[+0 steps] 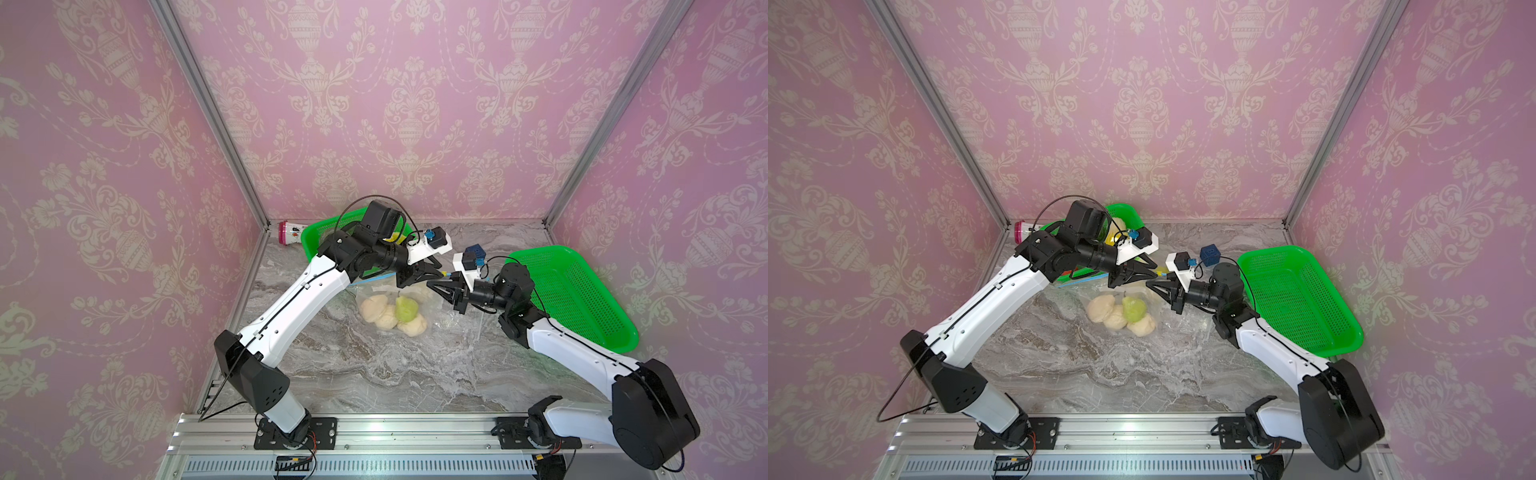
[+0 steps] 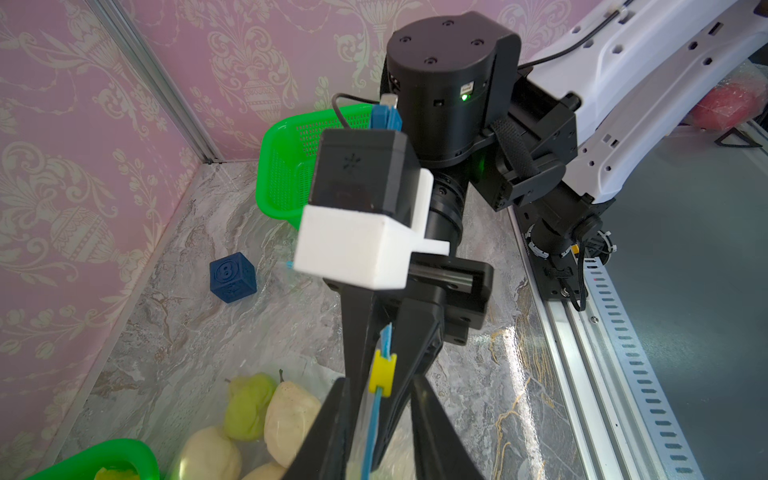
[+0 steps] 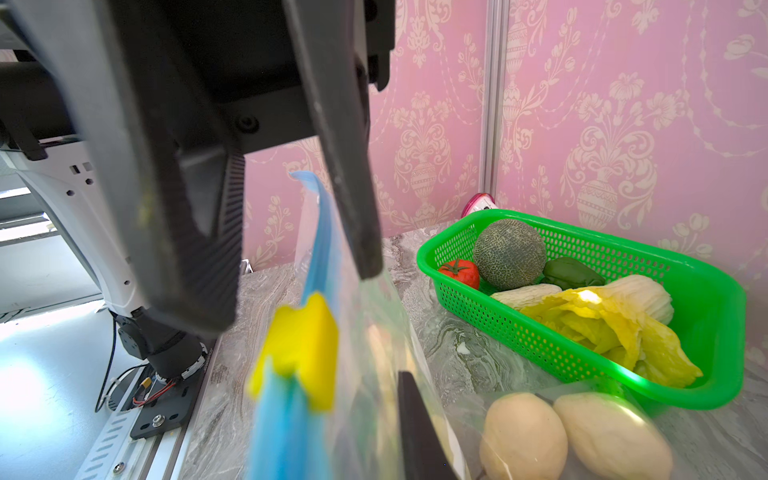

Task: Open the zip-top bag and take out the pear
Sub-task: Adjust the zipper food storage bag at the center of the board.

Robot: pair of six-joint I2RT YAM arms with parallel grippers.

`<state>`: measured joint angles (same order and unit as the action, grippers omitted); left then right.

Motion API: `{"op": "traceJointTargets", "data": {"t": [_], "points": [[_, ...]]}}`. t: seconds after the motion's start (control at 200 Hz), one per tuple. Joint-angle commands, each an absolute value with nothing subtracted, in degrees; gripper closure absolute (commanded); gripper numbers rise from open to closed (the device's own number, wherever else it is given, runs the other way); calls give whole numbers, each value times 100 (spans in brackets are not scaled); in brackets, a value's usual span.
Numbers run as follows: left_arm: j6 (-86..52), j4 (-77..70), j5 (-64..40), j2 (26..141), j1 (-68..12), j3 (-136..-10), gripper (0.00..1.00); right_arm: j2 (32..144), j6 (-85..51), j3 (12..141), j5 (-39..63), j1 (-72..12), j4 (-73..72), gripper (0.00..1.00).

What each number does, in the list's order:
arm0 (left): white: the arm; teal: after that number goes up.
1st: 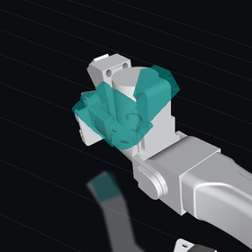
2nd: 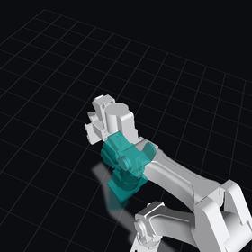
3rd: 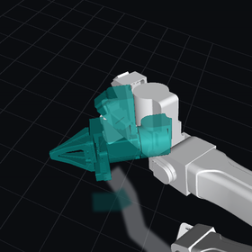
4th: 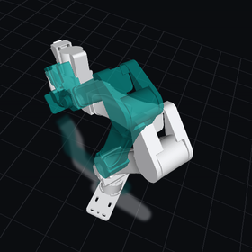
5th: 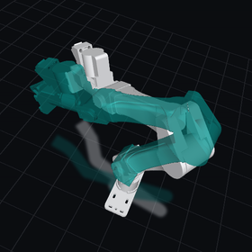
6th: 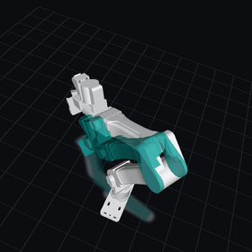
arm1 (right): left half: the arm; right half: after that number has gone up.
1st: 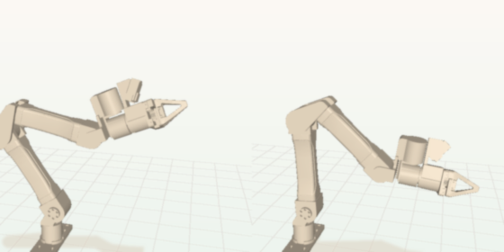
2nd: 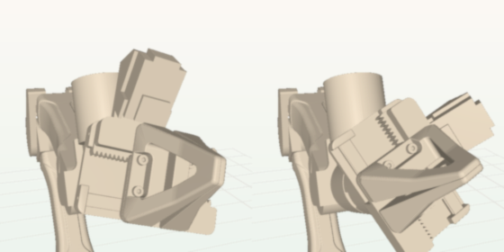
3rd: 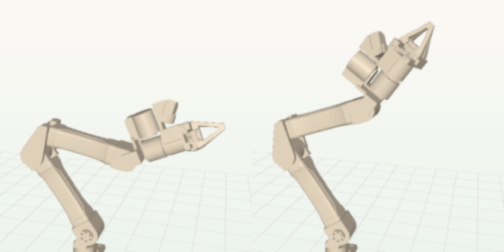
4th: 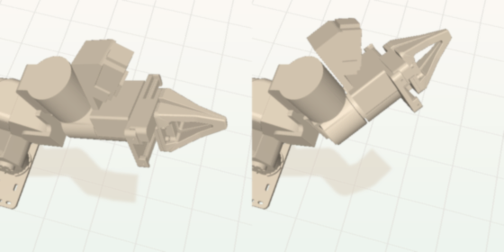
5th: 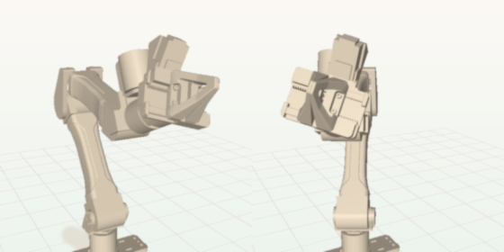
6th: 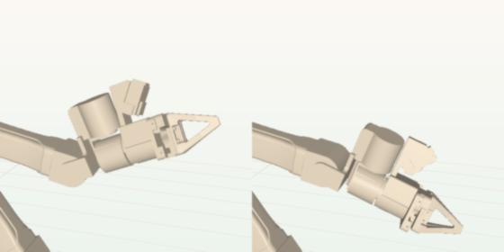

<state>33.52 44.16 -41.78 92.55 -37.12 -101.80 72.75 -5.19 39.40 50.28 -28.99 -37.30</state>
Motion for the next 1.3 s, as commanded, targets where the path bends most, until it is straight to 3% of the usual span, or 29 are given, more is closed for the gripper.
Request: {"op": "traceJointTargets", "data": {"t": [0.0,0.25,0.44,0.645,0.7,0.755,0.86,0.921,1.046,1.296], "points": [[3472,4480,-4039,9351,-3805,-10373,72,7163,-639,3859,4996,-2936,-3937,85],[3521,4487,-3899,9431,-3895,-10371,72,7137,-658,3829,5002,-2936,-3948,85],[3515,4452,-3815,9487,-3911,-10380,78,7111,-691,3791,4997,-2938,-3983,85],[3454,4388,-3823,9523,-3923,-10389,100,7093,-727,3744,4973,-2936,-3982,85],[3467,4412,-3806,9536,-3936,-10402,100,7068,-722,3744,4914,-2938,-3977,85],[3489,4438,-3789,9536,-3931,-10413,100,7021,-710,3744,4785,-2932,-3917,78],[3540,4522,-3757,9528,-3936,-10423,100,6828,-569,3760,4678,-2823,-3677,45],[3606,4604,-3753,9531,-3930,-10460,100,6663,-422,3775,4669,-2703,-3474,39],[3689,4817,-3736,9596,-3931,-10592,100,6292,192,3949,4620,-2554,-2685,39],[3699,4886,-3793,9648,-3933,-10669,100,6144,930,4391,4520,-2549,-1611,58]]}}
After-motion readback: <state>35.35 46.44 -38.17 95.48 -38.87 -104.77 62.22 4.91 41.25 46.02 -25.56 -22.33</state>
